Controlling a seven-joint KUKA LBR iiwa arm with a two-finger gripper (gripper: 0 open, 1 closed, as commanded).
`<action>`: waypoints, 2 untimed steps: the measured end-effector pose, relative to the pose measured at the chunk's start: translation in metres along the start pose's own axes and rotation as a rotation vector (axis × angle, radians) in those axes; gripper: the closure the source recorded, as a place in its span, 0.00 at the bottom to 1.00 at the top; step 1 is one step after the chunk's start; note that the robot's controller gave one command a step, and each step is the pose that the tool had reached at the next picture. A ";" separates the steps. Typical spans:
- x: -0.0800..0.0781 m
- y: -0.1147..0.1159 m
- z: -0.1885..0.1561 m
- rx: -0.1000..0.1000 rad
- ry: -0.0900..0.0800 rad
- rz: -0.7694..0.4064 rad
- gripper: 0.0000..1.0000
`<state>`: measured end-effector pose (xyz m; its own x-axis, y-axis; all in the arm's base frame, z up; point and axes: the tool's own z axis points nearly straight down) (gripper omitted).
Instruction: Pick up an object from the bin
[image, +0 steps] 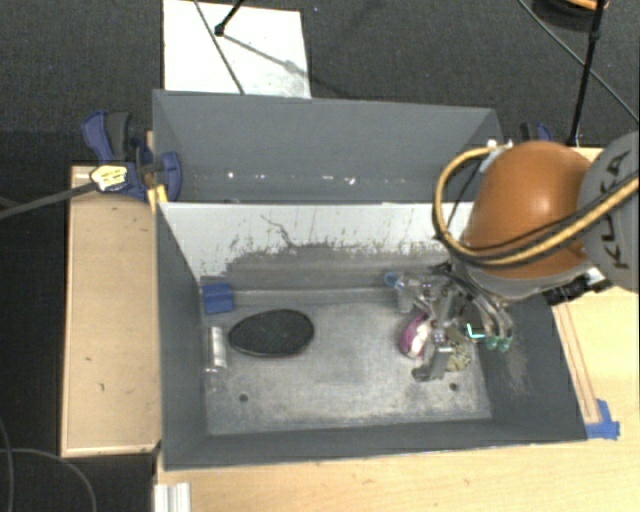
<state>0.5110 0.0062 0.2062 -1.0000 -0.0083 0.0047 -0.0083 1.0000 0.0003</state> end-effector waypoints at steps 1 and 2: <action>-0.014 0.027 -0.019 0.000 -0.011 -0.090 0.00; -0.031 -0.050 0.138 0.000 0.000 -0.210 0.00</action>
Offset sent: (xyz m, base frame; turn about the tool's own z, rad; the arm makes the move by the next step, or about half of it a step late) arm 0.0125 0.0264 0.0174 -0.0904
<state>0.5418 -0.0437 0.0678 -0.9762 -0.2167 0.0043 -0.2167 0.9762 0.0014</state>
